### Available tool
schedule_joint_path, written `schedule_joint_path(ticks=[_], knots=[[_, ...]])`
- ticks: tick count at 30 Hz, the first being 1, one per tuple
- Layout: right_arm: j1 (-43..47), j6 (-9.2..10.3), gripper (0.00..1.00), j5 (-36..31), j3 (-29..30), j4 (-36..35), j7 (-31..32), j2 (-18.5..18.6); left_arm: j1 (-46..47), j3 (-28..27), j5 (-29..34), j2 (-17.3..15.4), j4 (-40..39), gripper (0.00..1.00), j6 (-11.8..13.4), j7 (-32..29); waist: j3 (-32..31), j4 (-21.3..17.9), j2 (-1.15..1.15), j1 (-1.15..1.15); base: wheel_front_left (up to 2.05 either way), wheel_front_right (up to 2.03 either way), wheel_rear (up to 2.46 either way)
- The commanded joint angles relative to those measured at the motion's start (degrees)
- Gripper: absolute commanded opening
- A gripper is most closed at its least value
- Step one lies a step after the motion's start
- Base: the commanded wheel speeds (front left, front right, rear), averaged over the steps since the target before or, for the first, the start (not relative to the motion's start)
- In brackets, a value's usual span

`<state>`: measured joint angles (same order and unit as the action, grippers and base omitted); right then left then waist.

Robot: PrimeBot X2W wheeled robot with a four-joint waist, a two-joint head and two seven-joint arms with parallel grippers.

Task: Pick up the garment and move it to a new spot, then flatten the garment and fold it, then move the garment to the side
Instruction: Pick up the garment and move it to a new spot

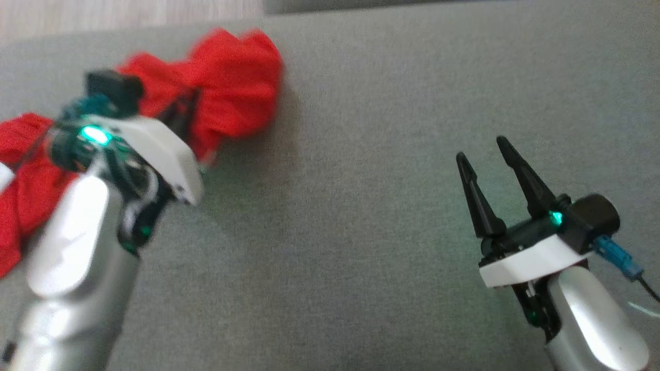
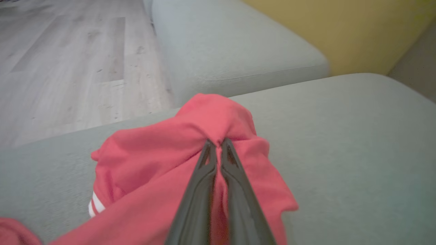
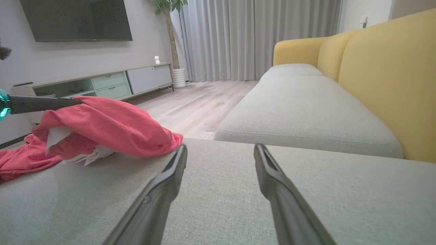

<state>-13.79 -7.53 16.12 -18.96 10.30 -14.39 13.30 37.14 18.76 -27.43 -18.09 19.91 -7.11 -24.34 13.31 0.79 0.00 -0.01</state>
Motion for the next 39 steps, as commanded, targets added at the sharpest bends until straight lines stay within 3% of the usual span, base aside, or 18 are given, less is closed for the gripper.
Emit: schedule_joint_path(ticks=[1, 7, 13, 18, 21, 25, 32, 33, 35, 36, 37, 38, 39], knots=[[1.04, 0.04, 1.00, -0.23, -0.34, -1.16, -0.61, -0.07, -0.55, -0.29, -2.39, -2.04, -7.53, 0.00, -0.25, -2.15, -4.63, -0.52, 0.00, 0.01, 0.00, 0.00, 0.00], [2.82, 0.04, 1.00, -0.58, -0.05, -0.96, -0.61, -0.94, -7.14, 4.38, -9.17, -2.15, -23.78, 0.00, -0.34, -8.34, -8.05, -2.66, 0.00, 0.01, 0.00, 0.00, 0.00], [3.07, 0.04, 1.00, -0.70, -1.35, -0.70, -0.61, -1.71, -10.22, 7.01, -13.73, 0.09, -32.26, 0.00, -0.31, -10.45, -9.01, -6.05, 0.00, 0.01, 0.00, 0.00, 0.00], [2.49, 0.04, 1.00, -0.43, -2.23, -0.70, -0.61, -2.70, -10.59, 7.64, -18.04, 3.07, -35.67, 0.00, 0.77, -11.86, -8.73, -11.35, 0.00, 0.01, 0.00, 0.00, 0.00], [2.49, 0.04, 1.00, -0.34, -2.11, -0.63, -0.61, -2.82, -10.83, 7.39, -20.06, 4.98, -33.47, 0.00, 1.83, -11.79, -8.23, -13.58, 0.00, 0.01, 0.00, 0.00, 0.00], [2.07, 0.04, 1.00, -0.40, -2.40, -0.63, -0.61, -2.93, -10.13, 6.34, -20.10, 6.61, -24.95, 0.00, 3.47, -10.18, -6.91, -16.34, 0.00, 0.01, 0.00, 0.00, 0.00], [0.20, 0.04, 1.00, -0.50, -3.33, -0.93, -0.61, -3.52, -4.41, 3.85, -12.49, 8.36, -3.11, 0.00, 6.84, 1.81, -3.82, -20.26, 0.00, 0.01, 0.00, 0.00, 0.00], [0.06, 0.04, 1.00, -0.54, -3.19, -0.90, -0.61, -3.60, -3.52, 3.68, -11.24, 8.58, -0.17, 0.15, 7.17, 4.34, -3.48, -20.55, 0.00, 0.01, 0.00, 0.00, 0.00], [-0.17, 0.04, 1.00, -0.55, -3.01, -0.93, -0.61, -3.95, -1.94, 4.19, -8.60, 8.57, 5.32, 0.22, 7.07, 8.82, -2.77, -21.15, 0.00, 0.01, 0.00, 0.00, 0.00], [-0.19, 0.04, 1.00, -0.58, -2.96, -0.91, -0.61, -4.11, -1.30, 4.36, -7.27, 8.50, 7.97, 0.40, 7.38, 11.19, -2.56, -21.34, 0.00, 0.01, 0.00, 0.00, 0.00], [-0.13, 0.04, 1.00, -0.62, -2.85, -0.86, -0.61, -4.26, -0.74, 4.48, -5.96, 8.48, 10.46, 0.81, 7.84, 13.80, -2.46, -21.41, 0.00, 0.01, 0.00, 0.00, 0.00], [-0.05, 0.04, 1.00, -0.68, -2.79, -0.82, -0.61, -4.40, -0.30, 4.77, -4.76, 8.46, 12.87, 1.00, 8.15, 16.16, -2.38, -21.48, 0.00, 0.01, 0.00, 0.00, 0.00], [0.03, 0.04, 1.00, -0.76, -2.73, -0.79, -0.61, -4.52, 0.08, 5.19, -3.64, 8.42, 15.06, 1.00, 8.23, 18.39, -2.34, -21.50, 0.00, 0.01, 0.00, 0.00, 0.00]])
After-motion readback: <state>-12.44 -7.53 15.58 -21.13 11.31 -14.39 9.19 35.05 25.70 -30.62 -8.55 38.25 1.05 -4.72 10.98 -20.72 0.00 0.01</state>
